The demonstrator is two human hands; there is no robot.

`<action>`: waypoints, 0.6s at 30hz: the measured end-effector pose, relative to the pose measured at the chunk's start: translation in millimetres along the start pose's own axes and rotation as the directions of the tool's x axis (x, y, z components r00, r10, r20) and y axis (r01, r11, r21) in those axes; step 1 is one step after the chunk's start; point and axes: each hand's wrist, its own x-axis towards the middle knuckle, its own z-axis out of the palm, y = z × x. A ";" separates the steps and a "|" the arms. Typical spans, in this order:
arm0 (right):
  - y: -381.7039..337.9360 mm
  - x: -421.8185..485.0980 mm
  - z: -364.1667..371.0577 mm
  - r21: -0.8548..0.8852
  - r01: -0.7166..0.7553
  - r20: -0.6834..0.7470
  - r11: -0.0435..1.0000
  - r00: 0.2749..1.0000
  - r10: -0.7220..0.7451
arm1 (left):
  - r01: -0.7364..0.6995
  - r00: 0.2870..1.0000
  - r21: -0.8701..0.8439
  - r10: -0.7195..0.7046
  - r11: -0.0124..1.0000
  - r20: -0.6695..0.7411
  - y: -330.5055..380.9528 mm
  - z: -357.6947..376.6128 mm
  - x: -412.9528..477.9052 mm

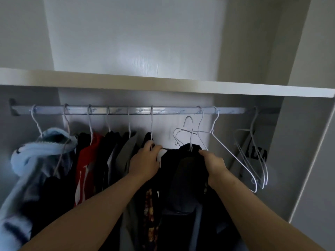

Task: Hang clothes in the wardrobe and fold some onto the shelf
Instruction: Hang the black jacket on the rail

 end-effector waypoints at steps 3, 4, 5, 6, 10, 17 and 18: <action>-22.2 12.7 24.2 0.054 0.066 -0.012 0.996 0.998 -0.066 | 0.114 0.992 -0.167 -0.105 0.979 0.065 -11.1 -3.9 18.1; -28.7 16.2 32.4 0.066 0.086 -0.007 0.994 0.996 -0.085 | 0.146 0.988 -0.207 -0.131 0.967 0.082 -14.3 -2.3 23.2; -34.2 19.1 39.6 0.075 0.100 0.003 0.992 0.995 -0.101 | 0.164 0.986 -0.244 -0.148 0.956 0.083 -16.9 -0.6 26.6; -39.0 22.3 46.7 0.072 0.110 0.017 0.991 0.994 -0.111 | 0.182 0.983 -0.296 -0.168 0.938 0.075 -19.4 1.0 29.0; -40.0 41.5 72.7 -0.033 0.104 0.046 0.994 0.994 -0.102 | 0.259 0.965 -0.455 -0.244 0.852 0.092 -24.3 5.0 32.4; -4.8 63.1 96.0 -0.278 0.111 0.082 0.954 0.992 -0.092 | 0.323 0.943 -0.552 -0.309 0.769 0.121 -24.2 9.6 25.6; -3.0 62.7 98.6 -0.274 0.120 0.085 0.954 0.991 -0.100 | 0.331 0.940 -0.565 -0.316 0.756 0.127 -23.3 9.4 24.2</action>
